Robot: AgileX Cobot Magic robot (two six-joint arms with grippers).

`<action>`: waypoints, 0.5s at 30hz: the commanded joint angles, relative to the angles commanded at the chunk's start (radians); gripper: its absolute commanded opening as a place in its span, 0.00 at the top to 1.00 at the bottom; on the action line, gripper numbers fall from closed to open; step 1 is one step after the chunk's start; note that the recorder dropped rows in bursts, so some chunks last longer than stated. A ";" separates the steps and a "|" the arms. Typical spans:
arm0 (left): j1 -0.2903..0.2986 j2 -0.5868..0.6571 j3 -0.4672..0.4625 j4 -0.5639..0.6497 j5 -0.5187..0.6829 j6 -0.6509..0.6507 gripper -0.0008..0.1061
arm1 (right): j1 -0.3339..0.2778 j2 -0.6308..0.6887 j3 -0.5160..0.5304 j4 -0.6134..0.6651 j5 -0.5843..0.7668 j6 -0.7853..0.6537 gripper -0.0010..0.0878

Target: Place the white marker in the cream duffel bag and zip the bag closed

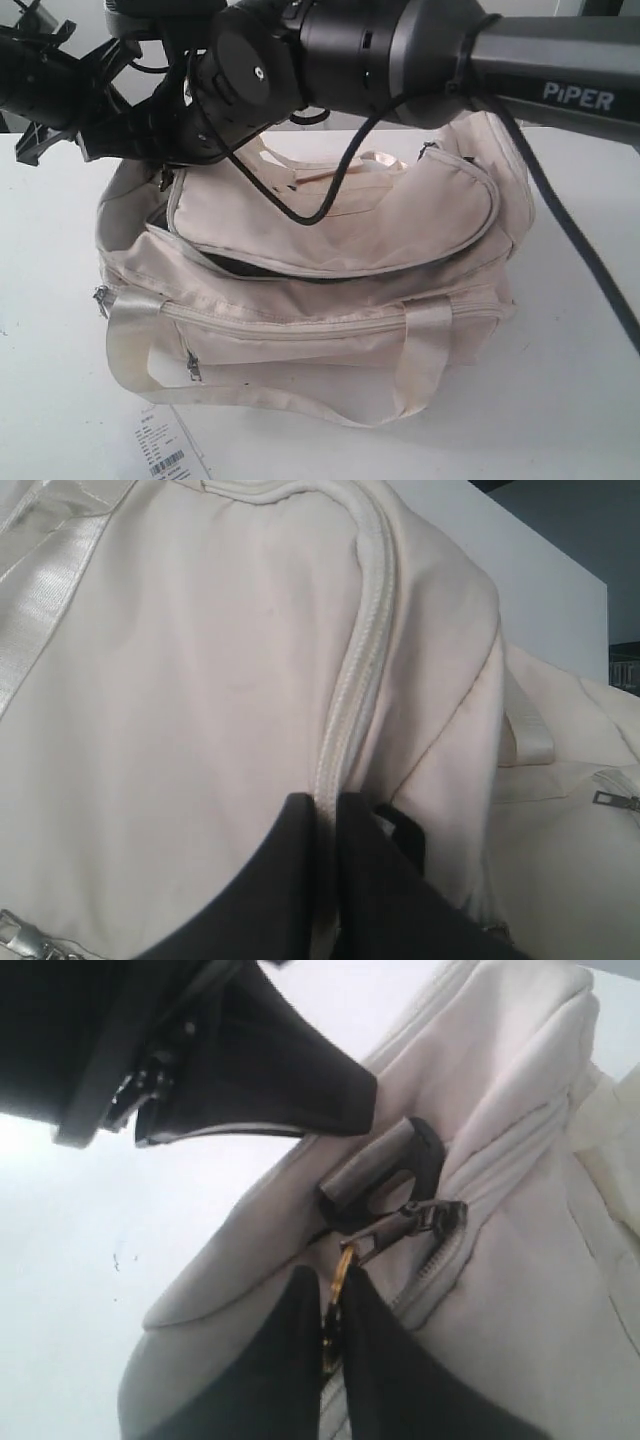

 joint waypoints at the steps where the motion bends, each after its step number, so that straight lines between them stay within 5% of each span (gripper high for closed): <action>1: 0.005 0.000 0.000 0.000 0.000 0.000 0.99 | 0.000 0.000 0.000 0.028 0.013 -0.020 0.99; 11: 0.031 0.000 0.000 0.016 0.007 0.000 0.99 | 0.000 -0.002 0.000 0.136 0.084 -0.131 0.99; 15: 0.031 0.000 0.000 0.016 0.005 -0.002 0.99 | 0.000 -0.002 0.000 0.256 0.114 -0.330 0.99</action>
